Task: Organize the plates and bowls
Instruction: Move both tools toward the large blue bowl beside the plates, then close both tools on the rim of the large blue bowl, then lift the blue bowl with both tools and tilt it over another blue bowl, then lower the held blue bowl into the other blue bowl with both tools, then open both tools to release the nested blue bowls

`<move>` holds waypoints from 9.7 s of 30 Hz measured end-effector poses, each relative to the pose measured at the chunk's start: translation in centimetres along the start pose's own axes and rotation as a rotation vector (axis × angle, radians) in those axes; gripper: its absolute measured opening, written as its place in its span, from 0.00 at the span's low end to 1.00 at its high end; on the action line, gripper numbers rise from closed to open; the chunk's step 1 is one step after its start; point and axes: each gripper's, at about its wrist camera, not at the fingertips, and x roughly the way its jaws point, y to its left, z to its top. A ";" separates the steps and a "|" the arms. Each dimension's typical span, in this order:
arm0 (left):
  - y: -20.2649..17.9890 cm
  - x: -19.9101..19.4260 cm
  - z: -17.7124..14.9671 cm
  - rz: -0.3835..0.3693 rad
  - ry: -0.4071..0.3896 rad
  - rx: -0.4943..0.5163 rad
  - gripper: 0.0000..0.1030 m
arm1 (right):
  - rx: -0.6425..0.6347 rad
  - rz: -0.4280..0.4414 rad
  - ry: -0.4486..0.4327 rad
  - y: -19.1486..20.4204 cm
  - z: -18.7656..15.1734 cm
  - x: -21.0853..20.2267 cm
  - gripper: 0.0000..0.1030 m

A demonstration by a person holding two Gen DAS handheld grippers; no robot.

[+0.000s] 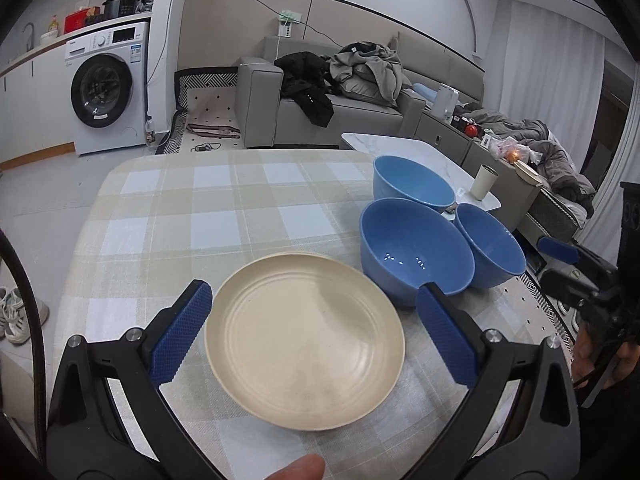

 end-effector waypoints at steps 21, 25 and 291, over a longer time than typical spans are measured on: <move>-4.9 1.6 6.9 -0.016 -0.019 0.060 0.99 | 0.115 -0.030 -0.199 -6.1 6.9 -10.0 0.99; -5.8 2.9 8.1 -0.031 -0.006 0.056 0.99 | 0.130 -0.036 -0.206 -7.3 8.1 -11.0 0.99; -7.8 10.3 2.4 -0.039 0.231 0.069 0.87 | 0.199 -0.195 -0.027 -9.8 1.4 3.2 0.97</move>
